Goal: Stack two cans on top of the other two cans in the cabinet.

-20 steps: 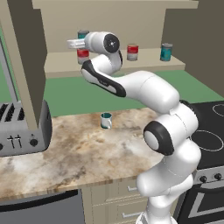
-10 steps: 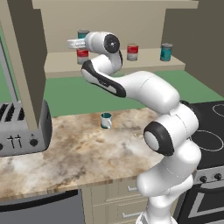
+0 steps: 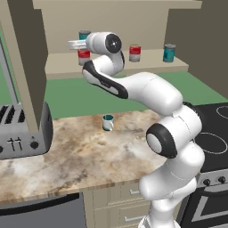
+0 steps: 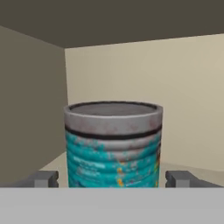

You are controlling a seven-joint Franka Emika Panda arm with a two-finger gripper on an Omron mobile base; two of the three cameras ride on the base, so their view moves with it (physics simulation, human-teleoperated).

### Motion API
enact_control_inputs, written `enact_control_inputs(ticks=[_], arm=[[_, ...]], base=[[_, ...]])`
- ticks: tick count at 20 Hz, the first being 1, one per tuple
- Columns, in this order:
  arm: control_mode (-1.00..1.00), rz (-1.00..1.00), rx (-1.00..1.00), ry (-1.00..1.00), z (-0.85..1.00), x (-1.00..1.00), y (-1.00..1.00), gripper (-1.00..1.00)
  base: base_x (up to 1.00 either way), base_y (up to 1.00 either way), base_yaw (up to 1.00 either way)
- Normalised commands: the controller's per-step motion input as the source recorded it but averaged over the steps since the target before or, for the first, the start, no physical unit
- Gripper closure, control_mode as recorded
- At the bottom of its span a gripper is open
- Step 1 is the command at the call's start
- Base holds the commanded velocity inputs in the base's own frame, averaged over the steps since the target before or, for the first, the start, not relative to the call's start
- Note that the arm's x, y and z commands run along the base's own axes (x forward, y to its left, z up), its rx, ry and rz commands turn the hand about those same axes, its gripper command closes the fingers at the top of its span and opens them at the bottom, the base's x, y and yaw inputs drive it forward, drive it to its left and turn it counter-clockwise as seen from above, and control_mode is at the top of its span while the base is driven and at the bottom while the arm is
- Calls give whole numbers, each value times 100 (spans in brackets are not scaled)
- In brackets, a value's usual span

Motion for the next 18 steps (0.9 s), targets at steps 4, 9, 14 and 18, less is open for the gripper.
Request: enact_control_inputs(ticks=[4, 9, 14, 18], arm=[[-100, 0, 0, 6, 1, -10, -4, -100], [-100, 0, 0, 3, 6, -21, -11, -100], [-100, -3, 0, 3, 3, -37, -15, -100], [-100, -4, 0, 4, 0, -39, -14, -100]], base=[[0, 0, 0], [0, 0, 0], [0, 0, 0], [0, 0, 0]])
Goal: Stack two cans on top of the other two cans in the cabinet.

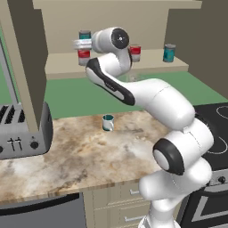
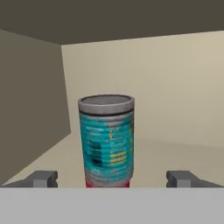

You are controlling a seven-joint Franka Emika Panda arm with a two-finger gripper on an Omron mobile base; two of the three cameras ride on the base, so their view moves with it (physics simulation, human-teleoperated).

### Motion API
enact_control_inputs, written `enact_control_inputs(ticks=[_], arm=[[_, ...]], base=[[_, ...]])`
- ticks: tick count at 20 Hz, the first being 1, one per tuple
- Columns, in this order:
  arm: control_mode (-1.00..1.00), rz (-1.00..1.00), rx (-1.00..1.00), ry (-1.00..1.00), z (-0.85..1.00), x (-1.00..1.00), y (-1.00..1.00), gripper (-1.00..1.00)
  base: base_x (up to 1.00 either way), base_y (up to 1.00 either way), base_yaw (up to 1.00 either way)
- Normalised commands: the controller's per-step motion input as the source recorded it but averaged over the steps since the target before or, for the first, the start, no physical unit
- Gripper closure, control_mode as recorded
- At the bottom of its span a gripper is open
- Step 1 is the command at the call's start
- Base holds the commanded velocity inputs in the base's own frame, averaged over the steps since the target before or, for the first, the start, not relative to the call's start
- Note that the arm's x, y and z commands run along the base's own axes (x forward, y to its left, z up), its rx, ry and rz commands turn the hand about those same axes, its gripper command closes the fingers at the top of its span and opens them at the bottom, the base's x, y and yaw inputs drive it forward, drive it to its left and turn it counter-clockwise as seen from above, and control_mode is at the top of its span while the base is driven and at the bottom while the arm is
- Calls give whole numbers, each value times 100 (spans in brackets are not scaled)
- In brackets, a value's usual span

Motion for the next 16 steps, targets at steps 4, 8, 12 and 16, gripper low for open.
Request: enact_control_inputs(ticks=[4, 8, 12, 16], arm=[[-100, -3, 1, 3, 0, -42, -17, -100], [-100, -5, 0, 5, 1, -47, -24, -100], [-100, -14, 0, 16, 0, -41, -40, -100], [-100, -12, 0, 20, 0, -34, -53, -100]], base=[[0, 0, 0], [0, 0, 0], [0, 0, 0], [0, 0, 0]])
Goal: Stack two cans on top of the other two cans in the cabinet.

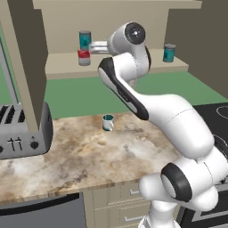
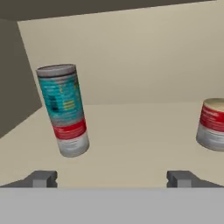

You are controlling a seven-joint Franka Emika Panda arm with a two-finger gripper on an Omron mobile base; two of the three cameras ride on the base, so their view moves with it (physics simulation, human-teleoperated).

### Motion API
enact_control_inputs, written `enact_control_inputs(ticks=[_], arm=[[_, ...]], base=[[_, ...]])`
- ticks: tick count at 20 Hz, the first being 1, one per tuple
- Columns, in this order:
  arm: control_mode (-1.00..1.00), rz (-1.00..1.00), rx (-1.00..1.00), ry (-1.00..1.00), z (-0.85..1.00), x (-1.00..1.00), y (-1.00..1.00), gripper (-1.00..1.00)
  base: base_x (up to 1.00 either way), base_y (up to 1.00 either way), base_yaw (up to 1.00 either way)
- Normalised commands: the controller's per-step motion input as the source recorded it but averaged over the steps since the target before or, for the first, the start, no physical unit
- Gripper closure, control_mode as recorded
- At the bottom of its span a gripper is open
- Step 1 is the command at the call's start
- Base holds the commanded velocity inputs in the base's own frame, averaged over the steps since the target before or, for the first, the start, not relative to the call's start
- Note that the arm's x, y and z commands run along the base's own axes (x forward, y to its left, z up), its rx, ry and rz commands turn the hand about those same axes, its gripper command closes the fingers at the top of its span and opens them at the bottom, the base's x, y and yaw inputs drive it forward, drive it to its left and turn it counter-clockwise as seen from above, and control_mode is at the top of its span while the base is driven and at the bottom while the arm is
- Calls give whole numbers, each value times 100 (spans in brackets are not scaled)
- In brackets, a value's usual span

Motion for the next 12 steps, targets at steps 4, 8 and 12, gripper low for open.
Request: enact_control_inputs(ticks=[4, 8, 12], arm=[[-100, -5, 0, 16, 0, -18, -59, -100], [-100, -3, 0, 6, -2, -13, -62, -100], [-100, 0, 0, 0, -13, -11, -56, -100]], base=[[0, 0, 0], [0, 0, 0], [0, 0, 0]])
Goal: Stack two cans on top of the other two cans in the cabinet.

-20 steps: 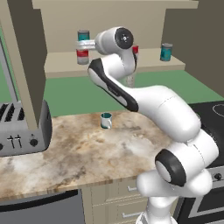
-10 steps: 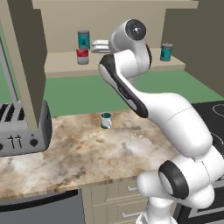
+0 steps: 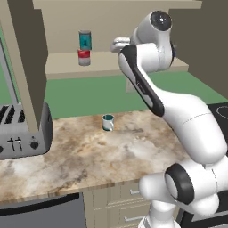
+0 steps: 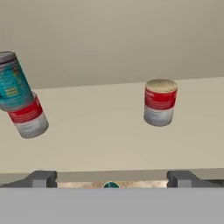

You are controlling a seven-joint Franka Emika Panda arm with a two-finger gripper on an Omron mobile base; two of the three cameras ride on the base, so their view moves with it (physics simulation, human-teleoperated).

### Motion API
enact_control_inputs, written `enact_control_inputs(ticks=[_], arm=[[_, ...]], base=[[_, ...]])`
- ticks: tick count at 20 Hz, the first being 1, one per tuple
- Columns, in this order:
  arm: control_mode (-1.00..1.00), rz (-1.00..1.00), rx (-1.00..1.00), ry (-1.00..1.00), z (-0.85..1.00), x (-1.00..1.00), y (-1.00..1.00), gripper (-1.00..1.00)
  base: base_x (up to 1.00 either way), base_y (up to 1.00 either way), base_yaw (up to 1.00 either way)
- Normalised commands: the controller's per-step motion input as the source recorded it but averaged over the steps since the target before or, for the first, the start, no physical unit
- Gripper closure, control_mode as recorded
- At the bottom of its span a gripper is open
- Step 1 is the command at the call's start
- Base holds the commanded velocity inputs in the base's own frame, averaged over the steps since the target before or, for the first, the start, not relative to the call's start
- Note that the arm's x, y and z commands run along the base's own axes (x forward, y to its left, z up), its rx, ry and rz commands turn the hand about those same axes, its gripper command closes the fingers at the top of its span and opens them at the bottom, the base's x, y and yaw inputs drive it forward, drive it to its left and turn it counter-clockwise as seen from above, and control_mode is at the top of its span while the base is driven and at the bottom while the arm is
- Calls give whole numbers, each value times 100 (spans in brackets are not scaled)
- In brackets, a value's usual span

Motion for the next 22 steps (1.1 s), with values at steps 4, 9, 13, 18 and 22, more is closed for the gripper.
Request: enact_control_inputs(ticks=[4, 9, 13, 18, 22], arm=[[-100, 0, -2, 0, -20, -2, -50, -100], [-100, 0, -7, 0, -23, 17, -28, -100], [-100, 0, -7, 0, -11, 39, -21, -100], [-100, 0, -2, -1, 0, 41, -13, -100], [-100, 0, -4, 0, 0, 28, -19, -100]], base=[[0, 0, 0], [0, 0, 0], [0, 0, 0], [0, 0, 0], [0, 0, 0]])
